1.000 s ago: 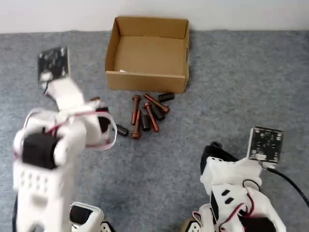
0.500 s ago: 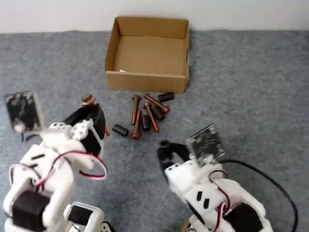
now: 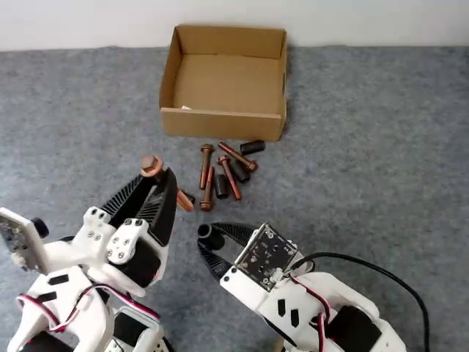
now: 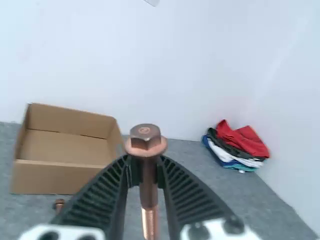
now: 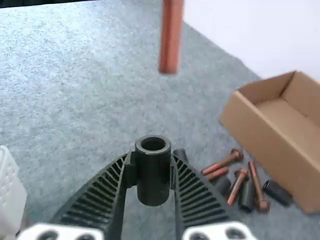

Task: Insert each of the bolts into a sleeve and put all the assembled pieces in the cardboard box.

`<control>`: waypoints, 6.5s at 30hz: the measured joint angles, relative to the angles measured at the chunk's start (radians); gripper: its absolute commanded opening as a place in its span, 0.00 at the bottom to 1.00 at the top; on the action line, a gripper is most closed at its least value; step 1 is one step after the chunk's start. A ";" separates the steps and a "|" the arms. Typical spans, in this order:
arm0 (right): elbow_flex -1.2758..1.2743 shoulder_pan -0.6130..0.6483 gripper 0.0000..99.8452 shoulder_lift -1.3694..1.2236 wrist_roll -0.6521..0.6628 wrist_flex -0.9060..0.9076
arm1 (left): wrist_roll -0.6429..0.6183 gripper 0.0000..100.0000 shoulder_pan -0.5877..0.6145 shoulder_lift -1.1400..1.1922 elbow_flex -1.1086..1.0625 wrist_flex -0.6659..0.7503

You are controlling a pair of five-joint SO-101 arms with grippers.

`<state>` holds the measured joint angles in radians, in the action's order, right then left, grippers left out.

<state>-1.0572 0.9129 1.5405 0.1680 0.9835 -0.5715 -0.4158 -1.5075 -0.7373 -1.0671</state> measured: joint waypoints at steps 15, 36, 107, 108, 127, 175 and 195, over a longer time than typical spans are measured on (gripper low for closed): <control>-0.002 0.000 0.01 0.005 0.037 -0.083 | -0.034 0.00 -0.041 -0.008 -0.064 0.000; -0.003 -0.037 0.01 0.003 0.037 -0.083 | 0.075 0.02 -0.206 -0.009 -0.160 -0.150; 1.257 -0.618 0.01 -1.754 -0.279 -0.341 | 0.554 0.00 0.506 -0.276 -0.950 -0.078; 1.309 -0.623 0.01 -1.809 -0.279 -0.358 | 0.554 0.00 0.506 -0.276 -0.950 -0.078; 1.786 -0.631 0.14 -2.460 -0.222 -0.356 | 0.554 0.00 0.506 -0.276 -0.950 -0.078; 2.208 -0.529 0.19 -2.406 -0.012 0.764 | 0.554 0.00 0.508 -0.269 -0.954 -0.078; 2.071 -0.465 0.19 -2.489 0.061 0.672 | 0.554 0.00 0.508 -0.269 -0.954 -0.078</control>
<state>1.0142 0.4480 -0.9482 0.2294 1.6556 -0.0176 0.0921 -1.7760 -1.6916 -1.1454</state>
